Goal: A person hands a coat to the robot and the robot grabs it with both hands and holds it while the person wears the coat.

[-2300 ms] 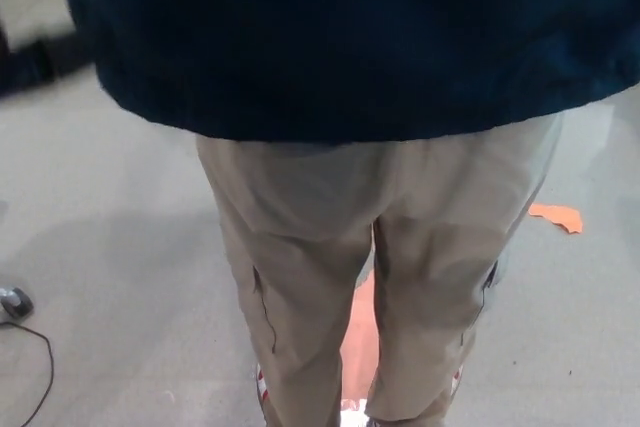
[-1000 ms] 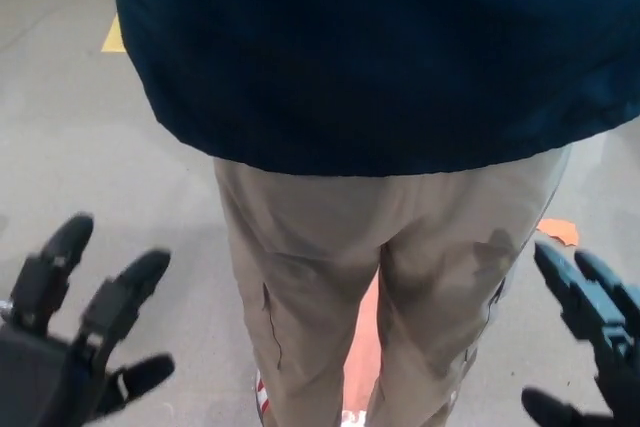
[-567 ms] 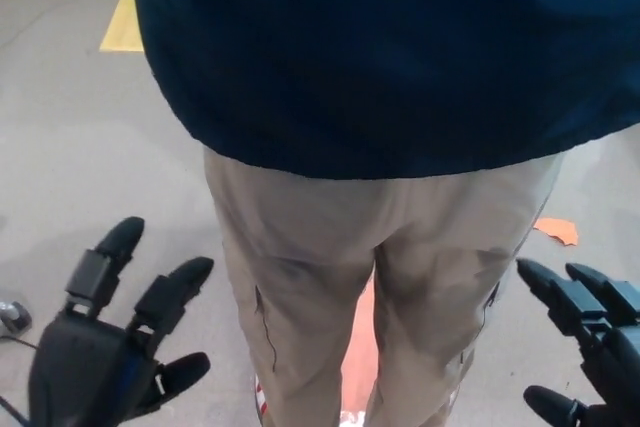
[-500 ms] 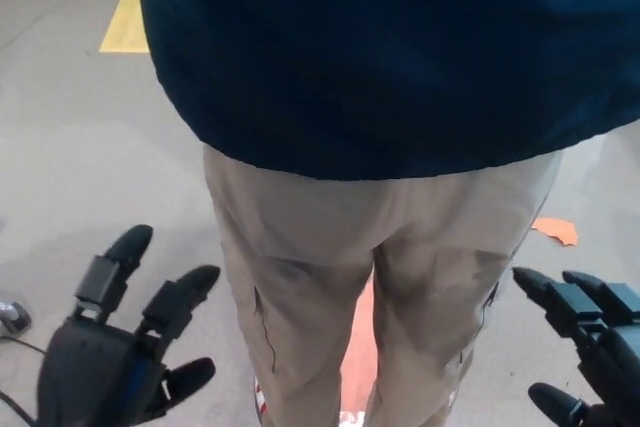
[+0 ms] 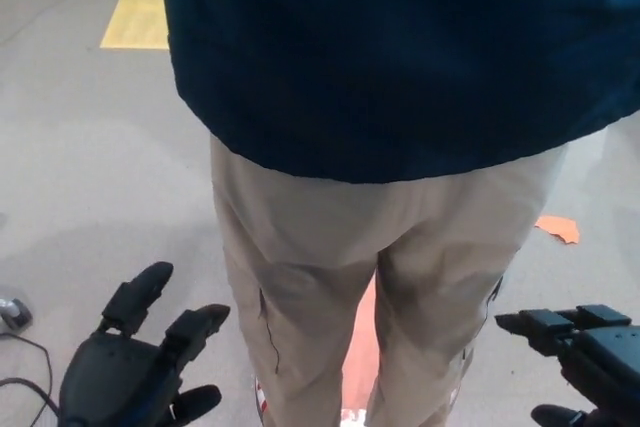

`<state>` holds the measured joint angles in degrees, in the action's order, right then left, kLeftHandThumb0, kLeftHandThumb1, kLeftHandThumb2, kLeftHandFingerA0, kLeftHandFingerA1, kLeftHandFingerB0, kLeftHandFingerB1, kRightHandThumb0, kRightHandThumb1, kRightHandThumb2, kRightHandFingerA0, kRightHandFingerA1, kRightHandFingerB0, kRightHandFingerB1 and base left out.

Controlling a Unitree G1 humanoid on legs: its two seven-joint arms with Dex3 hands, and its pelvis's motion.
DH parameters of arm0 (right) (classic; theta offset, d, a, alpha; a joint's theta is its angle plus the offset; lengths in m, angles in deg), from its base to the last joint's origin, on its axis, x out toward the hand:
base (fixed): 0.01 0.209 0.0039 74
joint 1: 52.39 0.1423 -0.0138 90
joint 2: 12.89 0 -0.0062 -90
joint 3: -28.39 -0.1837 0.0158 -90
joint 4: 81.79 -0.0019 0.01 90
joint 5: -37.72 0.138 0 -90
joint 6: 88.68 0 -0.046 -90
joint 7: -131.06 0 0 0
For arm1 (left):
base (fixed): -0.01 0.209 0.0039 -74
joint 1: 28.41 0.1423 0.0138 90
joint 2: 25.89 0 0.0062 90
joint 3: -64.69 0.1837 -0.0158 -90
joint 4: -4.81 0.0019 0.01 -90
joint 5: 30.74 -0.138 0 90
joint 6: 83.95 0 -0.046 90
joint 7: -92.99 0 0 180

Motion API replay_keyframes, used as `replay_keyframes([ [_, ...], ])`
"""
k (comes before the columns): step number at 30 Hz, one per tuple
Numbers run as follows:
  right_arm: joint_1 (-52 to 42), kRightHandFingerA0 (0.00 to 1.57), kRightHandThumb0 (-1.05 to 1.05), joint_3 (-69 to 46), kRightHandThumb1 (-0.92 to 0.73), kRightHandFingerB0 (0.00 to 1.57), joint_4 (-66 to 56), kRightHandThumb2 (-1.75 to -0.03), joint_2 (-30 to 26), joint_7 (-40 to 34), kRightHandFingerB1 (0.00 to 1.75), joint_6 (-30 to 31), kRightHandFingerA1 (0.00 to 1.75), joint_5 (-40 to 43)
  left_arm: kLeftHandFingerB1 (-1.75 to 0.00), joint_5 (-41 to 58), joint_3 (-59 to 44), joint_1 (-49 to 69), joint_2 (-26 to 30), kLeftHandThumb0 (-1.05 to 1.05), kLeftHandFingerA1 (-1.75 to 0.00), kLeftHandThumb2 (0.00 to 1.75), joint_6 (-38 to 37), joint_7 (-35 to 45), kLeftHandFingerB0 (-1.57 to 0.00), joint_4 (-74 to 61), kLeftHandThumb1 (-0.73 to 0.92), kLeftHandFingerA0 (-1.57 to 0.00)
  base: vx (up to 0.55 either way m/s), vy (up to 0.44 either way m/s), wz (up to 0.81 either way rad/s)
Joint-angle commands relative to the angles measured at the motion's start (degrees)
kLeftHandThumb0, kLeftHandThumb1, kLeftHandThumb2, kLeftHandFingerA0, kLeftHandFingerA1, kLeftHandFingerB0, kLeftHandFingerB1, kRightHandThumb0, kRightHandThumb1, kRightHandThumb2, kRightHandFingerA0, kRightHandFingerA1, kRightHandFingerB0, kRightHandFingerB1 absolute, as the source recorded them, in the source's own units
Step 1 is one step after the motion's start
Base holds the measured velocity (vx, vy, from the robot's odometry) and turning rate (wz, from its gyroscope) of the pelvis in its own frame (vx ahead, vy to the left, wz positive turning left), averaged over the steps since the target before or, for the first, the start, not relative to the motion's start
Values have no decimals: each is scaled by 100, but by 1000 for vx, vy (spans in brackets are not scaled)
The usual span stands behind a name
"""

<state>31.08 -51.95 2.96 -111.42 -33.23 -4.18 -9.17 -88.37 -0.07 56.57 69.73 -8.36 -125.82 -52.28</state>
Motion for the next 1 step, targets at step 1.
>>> replay_keyframes([
  [1, 126, 14, -54, 140, -65, 17, -148, -79, -215, 713, 37, 561, 36, 5, -30, 155, 33, -11, 112, -76, -32, 69, 305, 492, -32, 23, 92, -32, 0, 0, 0],
])
